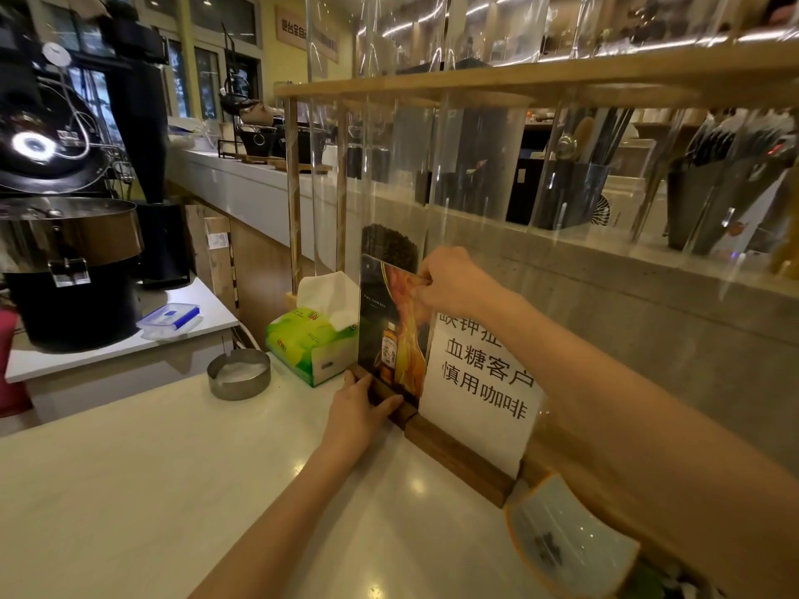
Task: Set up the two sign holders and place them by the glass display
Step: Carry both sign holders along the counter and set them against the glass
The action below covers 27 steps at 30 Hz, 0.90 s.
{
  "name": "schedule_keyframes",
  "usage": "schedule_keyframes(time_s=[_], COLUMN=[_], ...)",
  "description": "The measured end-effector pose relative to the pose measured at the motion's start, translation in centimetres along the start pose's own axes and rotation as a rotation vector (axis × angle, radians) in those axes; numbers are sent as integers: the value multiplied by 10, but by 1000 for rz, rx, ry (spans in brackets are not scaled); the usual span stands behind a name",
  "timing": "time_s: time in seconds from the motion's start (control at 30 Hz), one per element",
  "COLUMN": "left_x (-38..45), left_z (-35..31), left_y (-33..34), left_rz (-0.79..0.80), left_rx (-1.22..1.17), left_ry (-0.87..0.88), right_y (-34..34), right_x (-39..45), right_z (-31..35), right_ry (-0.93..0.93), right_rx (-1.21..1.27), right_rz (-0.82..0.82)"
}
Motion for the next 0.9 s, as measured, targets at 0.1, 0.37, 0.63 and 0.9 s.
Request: schedule_keyframes(time_s=[0.1,0.37,0.63,0.9], left_x=[-1,-24,-47,-47], left_z=[-1,-36,-71,-73], left_y=[4,13,22,24], left_rz=[44,141,147,198], left_rx=[38,97,331,368], left_ry=[1,159,368,351], right_y=[-5,-41,-39,-41], right_x=[-3,-38,-65,-68], right_z=[0,-21,-47,-49], right_ry=[6,12,38,68], right_rx=[-108,-20,19,80], right_rz=[-43,16,-51,-143])
Point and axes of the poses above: each hand's wrist, its own x-axis towards the middle knuckle, its own y-axis out of the palm, z = x × y, the point moved 10 cm from there along x, towards the middle knuckle, and after that the axes turned 14 degrees about y, right-handed, at the moved point
